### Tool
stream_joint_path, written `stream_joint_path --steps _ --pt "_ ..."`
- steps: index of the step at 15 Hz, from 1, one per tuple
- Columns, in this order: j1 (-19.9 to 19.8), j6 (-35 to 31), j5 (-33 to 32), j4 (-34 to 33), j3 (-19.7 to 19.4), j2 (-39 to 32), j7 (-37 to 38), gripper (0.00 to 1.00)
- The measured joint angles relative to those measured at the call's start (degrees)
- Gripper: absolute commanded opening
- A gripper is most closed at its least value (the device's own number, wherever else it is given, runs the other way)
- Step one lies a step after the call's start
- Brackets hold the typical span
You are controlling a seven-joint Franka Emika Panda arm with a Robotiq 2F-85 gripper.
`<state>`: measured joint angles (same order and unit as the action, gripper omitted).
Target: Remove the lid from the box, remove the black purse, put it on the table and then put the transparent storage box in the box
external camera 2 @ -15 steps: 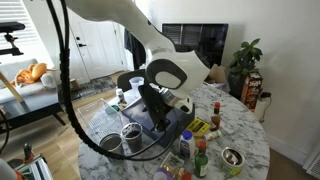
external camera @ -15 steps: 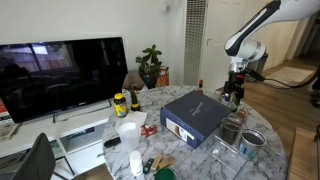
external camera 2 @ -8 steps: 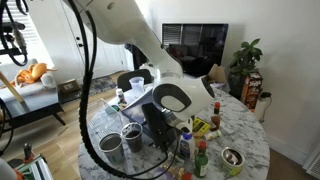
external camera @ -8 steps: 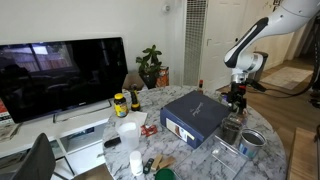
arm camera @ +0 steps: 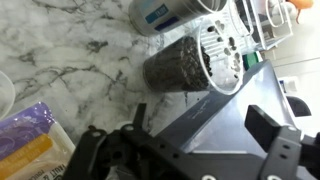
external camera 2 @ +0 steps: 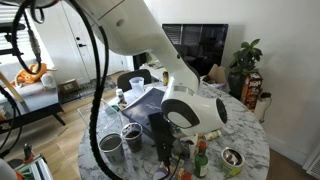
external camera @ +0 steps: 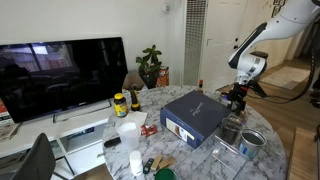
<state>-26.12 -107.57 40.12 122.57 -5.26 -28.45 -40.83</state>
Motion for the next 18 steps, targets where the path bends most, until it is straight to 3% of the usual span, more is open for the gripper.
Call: stream_joint_path --steps 10,18 --pt "-1.1 0.0 13.4 -3.8 -1.5 -6.2 -8.2 1.00" --pt "-1.1 2.2 16.2 -4.7 -2.6 -6.5 -10.8 1.00"
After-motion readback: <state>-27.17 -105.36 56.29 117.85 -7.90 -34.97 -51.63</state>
